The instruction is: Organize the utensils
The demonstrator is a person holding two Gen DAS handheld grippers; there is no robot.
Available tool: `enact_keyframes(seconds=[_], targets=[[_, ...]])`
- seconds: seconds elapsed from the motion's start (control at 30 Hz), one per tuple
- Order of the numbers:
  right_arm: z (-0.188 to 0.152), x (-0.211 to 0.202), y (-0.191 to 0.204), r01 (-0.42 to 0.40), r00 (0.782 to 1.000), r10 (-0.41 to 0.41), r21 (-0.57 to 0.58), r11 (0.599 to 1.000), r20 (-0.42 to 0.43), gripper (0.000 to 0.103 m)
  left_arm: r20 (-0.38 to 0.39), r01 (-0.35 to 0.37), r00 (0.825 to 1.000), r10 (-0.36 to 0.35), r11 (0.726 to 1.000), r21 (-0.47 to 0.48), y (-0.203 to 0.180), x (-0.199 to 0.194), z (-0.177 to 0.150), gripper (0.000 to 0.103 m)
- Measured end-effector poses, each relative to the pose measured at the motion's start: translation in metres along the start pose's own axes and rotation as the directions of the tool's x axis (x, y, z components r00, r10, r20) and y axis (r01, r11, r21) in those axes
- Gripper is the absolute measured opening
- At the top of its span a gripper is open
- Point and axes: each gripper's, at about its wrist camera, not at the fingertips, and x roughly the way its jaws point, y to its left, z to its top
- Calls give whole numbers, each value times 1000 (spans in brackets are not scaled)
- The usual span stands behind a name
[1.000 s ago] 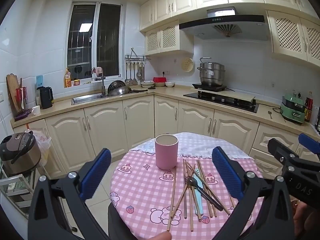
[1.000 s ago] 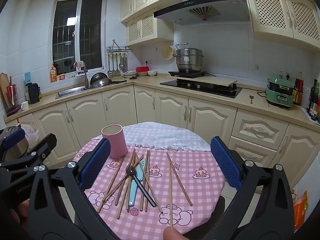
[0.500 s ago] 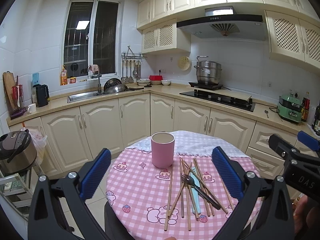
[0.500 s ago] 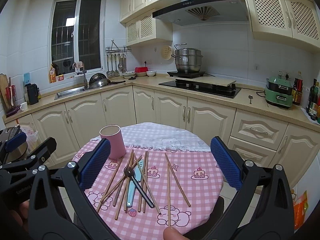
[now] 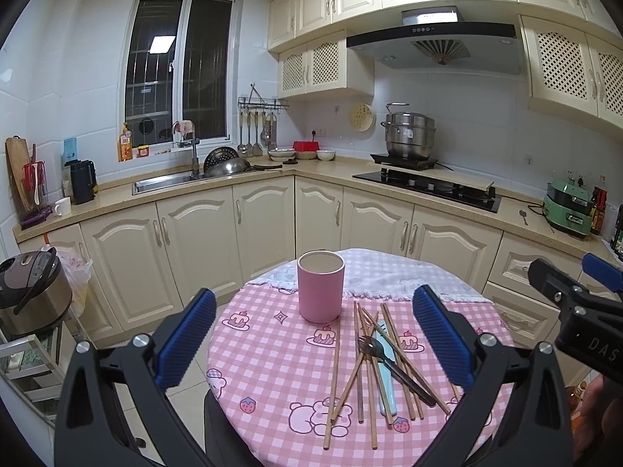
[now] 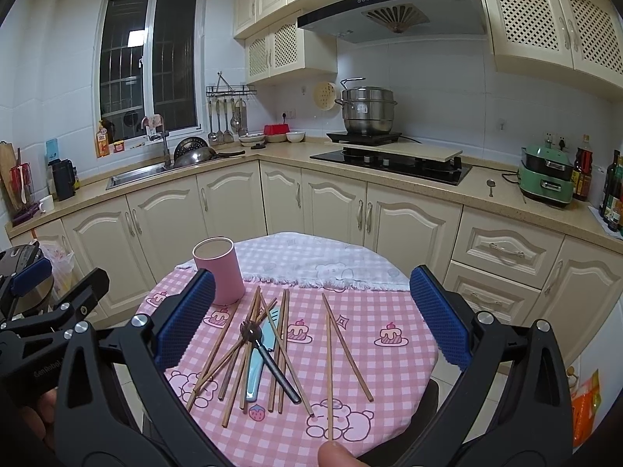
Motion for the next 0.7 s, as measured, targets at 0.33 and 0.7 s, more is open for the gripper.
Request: enact_keyframes(seconds=[0.33,0.7], targets=[[1,15,-2,6,1000,-6,-8,1000,-23,98,-37,-18,999,18,1000,-7,11,23,-2,99],[-10,60,-6,9,991,-13,-36,999,-130,97,-181,-50,982,50,999,1,31,89,-24,99]])
